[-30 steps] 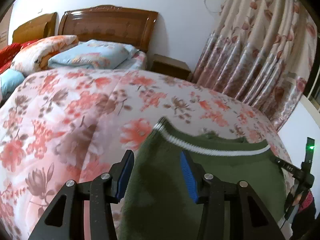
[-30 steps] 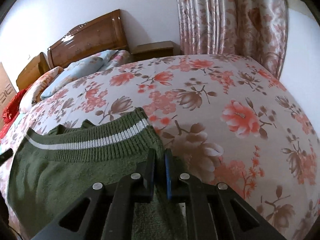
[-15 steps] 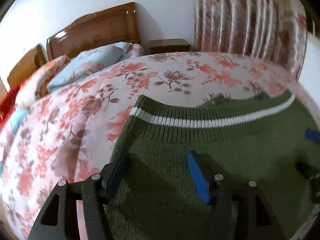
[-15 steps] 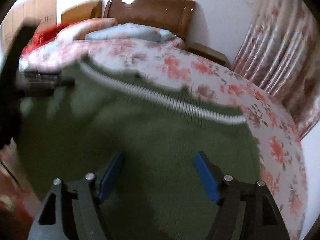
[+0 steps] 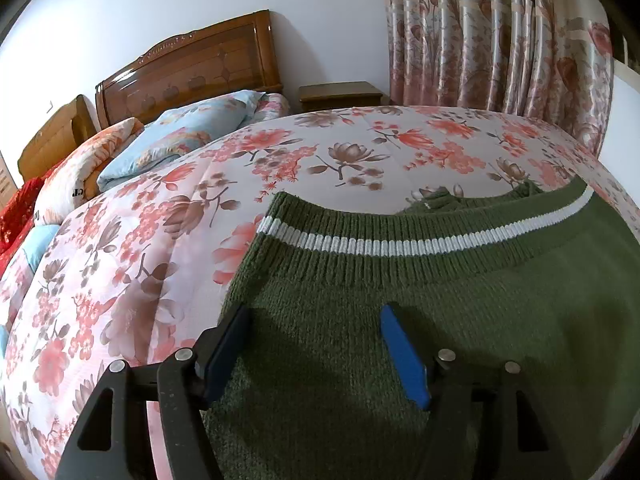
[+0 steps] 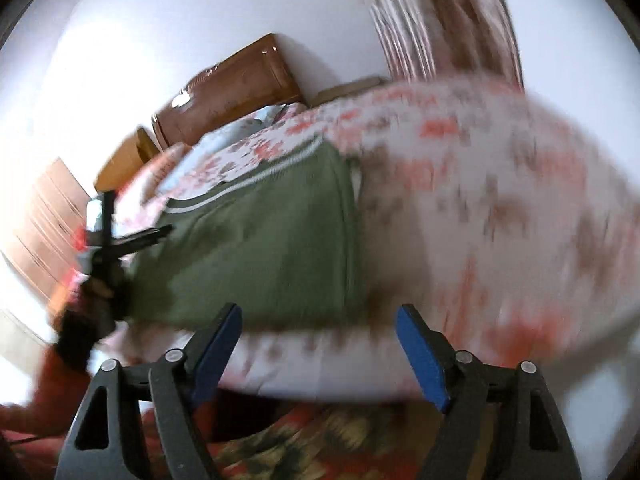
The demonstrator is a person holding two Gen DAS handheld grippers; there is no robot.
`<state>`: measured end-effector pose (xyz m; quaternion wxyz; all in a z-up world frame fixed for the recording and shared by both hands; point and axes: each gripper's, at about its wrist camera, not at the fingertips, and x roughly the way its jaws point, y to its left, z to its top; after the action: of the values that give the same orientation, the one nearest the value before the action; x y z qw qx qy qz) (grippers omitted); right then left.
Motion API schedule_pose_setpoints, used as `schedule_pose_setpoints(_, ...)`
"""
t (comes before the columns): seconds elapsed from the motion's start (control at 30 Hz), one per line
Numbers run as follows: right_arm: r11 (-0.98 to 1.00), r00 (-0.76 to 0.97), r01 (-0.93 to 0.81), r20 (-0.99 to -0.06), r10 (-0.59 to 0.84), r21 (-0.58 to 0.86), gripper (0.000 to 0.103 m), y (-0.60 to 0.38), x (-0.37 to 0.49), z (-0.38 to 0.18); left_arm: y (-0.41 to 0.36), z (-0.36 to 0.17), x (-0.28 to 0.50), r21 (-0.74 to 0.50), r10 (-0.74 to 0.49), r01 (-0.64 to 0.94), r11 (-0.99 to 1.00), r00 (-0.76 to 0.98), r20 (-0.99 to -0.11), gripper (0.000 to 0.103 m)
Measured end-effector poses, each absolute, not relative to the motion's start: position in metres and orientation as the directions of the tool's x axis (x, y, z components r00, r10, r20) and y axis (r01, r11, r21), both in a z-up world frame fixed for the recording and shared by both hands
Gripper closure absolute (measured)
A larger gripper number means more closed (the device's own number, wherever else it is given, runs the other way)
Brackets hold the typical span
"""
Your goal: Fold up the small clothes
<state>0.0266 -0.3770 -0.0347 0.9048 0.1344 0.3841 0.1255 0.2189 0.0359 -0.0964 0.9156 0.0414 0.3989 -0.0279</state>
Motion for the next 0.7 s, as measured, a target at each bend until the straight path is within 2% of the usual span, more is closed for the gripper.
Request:
schedule_pose_setpoints(0.17, 0.862, 0.658, -0.087, -0.621, 0.425, 0.499, 0.000, -0.372, 0.033, -0.067, 0.035, -0.097, 0.218, 0.064, -0.008, 0.080, 0.995, 0.685, -0.728, 0.033)
schedule_pose_setpoints(0.37, 0.811, 0.663, -0.108, -0.566, 0.490, 0.575, 0.000, -0.360, 0.051, -0.072, 0.033, -0.097, 0.217, 0.077, 0.006, 0.072, 0.994, 0.691, -0.723, 0.032)
schedule_pose_setpoints(0.57, 0.815, 0.689, -0.128, -0.541, 0.483, 0.566, 0.000, -0.330, 0.083, -0.069, 0.033, -0.098, 0.217, 0.073, 0.003, 0.072, 0.995, 0.689, -0.725, 0.032)
schedule_pose_setpoints(0.7, 0.827, 0.697, -0.045, -0.575, 0.428, 0.560, 0.000, -0.310, 0.112, -0.066, 0.033, -0.098, 0.217, 0.072, 0.004, 0.071, 0.995, 0.689, -0.725, 0.032)
